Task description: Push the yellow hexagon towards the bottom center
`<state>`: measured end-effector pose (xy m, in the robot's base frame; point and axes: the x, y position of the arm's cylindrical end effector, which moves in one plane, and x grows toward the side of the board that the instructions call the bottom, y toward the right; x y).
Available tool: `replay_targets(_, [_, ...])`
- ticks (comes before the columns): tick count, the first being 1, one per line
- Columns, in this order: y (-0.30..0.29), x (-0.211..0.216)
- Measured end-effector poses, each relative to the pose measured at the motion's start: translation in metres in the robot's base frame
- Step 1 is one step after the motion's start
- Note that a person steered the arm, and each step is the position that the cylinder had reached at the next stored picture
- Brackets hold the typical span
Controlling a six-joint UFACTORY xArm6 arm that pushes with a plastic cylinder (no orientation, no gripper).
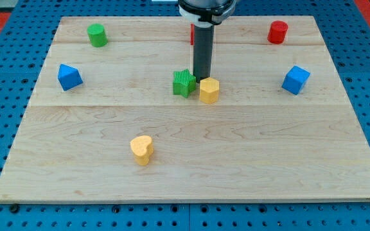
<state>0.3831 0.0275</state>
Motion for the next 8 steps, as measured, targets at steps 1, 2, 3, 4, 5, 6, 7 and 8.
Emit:
replay_targets(1, [0.000, 0.001])
replay_targets(2, [0.000, 0.001])
replay_targets(3, [0.000, 0.001])
replay_targets(4, [0.001, 0.002])
replay_targets(5, [0.005, 0.026])
replay_targets(6, [0.023, 0.070])
replay_targets(7, [0.063, 0.106])
replay_targets(8, [0.115, 0.134])
